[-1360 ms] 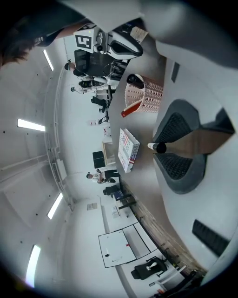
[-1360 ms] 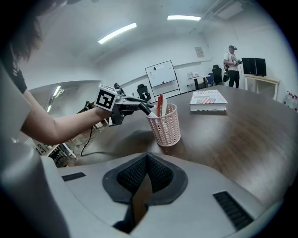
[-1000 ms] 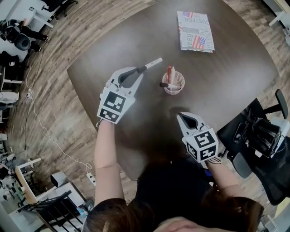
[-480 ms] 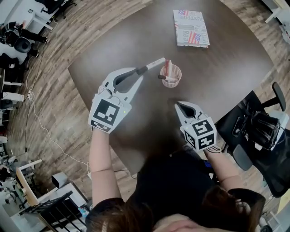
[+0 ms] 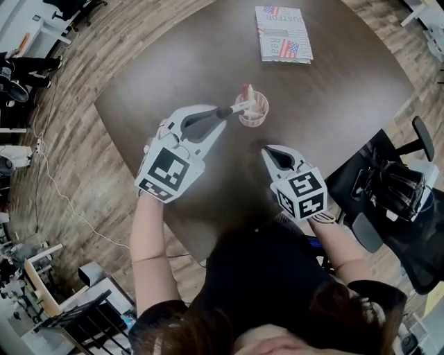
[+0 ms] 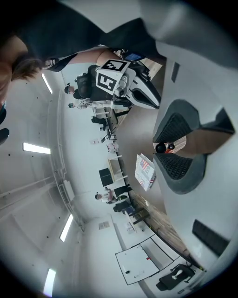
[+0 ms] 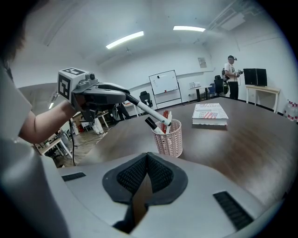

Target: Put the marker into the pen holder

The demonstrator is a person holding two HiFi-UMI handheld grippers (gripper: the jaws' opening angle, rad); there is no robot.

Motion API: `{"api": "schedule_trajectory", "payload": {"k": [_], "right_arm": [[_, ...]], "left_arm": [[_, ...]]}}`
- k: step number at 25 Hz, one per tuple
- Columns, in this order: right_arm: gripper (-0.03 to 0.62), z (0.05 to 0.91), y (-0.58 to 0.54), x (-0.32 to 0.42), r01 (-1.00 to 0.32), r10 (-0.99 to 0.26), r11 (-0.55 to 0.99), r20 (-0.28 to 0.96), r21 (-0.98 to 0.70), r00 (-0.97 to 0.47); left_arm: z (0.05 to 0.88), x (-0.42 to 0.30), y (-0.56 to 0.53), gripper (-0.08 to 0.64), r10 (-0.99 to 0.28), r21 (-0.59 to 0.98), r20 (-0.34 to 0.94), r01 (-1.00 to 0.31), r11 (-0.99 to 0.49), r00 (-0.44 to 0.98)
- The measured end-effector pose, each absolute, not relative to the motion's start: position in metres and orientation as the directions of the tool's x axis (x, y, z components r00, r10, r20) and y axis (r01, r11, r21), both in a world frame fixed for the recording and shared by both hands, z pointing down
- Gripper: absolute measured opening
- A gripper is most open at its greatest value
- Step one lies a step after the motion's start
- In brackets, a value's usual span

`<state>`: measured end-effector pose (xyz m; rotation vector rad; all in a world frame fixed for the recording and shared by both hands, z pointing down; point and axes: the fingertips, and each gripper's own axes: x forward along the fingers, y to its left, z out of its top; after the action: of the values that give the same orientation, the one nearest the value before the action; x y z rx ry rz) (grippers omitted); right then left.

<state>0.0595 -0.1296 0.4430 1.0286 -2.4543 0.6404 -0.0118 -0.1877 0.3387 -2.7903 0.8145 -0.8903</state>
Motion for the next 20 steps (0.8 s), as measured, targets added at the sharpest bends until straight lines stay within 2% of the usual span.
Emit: {"api": "schedule_trajectory", "payload": {"k": [5, 13, 20], "right_arm": [[0.016, 0.448, -0.134, 0.063, -0.736, -0.546, 0.624, 0.528, -0.263, -0.651], [0.017, 0.458, -0.14, 0.073, -0.741, -0.54, 0.608, 0.534, -0.286, -0.65], [0.015, 0.464, -0.142, 0.078, -0.739, -0.527, 0.602, 0.544, -0.303, -0.652]], "left_arm": [[0.359, 0.005, -0.19, 0.086, -0.473, -0.239, 0.564, -0.414, -0.878, 0.677], [0.393, 0.014, -0.203, 0.087, -0.453, -0.23, 0.64, -0.408, -0.884, 0.621], [0.406, 0.023, -0.208, 0.091, -0.437, -0.214, 0.65, -0.401, -0.89, 0.621]]}}
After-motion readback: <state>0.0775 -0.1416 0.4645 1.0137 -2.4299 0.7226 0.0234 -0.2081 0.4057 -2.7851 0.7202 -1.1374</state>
